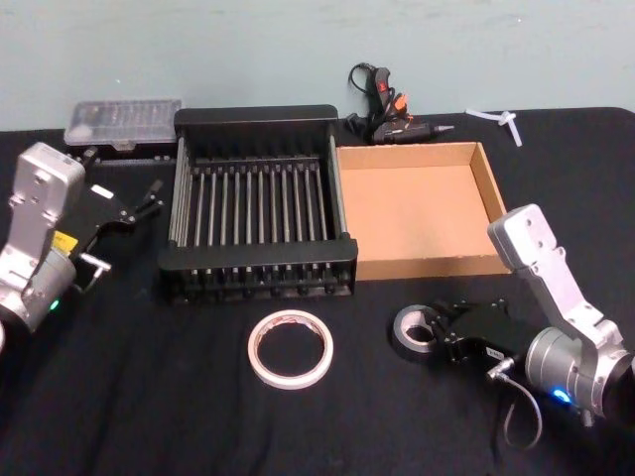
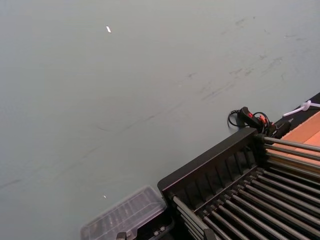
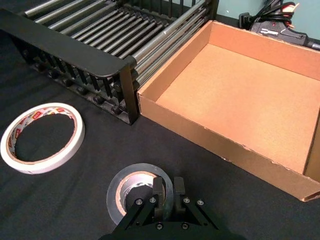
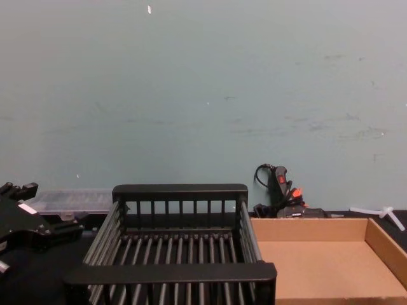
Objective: Pick up the white tape and place it into the black box , Pick up the silver tape and place it into the brown box.
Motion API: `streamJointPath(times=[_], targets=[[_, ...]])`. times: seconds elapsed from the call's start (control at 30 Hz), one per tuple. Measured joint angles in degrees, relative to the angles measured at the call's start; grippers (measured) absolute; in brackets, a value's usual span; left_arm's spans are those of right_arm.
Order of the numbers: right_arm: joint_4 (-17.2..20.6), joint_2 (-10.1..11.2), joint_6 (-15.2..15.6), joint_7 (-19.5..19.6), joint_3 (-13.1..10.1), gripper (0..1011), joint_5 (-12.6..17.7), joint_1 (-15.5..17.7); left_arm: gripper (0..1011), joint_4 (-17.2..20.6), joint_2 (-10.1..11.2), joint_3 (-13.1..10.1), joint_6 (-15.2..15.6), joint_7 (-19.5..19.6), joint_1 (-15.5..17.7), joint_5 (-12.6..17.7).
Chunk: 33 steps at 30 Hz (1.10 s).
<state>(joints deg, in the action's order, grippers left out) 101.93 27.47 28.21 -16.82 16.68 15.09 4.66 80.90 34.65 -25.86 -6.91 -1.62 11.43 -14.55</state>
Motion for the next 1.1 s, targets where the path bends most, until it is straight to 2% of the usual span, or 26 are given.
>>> streamJointPath(times=[0.23,0.77,1.1], targets=[[0.58,-0.11,-0.63,-0.79,-0.48,132,0.19,0.17,1001,0.00,0.00,0.00,0.00,0.00,0.00,0.00],[4.95,0.83,-2.13,-1.10,-1.78,132,0.46,-0.06,1002,0.00,0.00,0.00,0.00,0.00,0.00,0.00],[4.89,0.57,-3.66,-0.19,-2.97,132,-0.56,-1.76,1002,0.00,0.00,0.00,0.00,0.00,0.00,0.00]])
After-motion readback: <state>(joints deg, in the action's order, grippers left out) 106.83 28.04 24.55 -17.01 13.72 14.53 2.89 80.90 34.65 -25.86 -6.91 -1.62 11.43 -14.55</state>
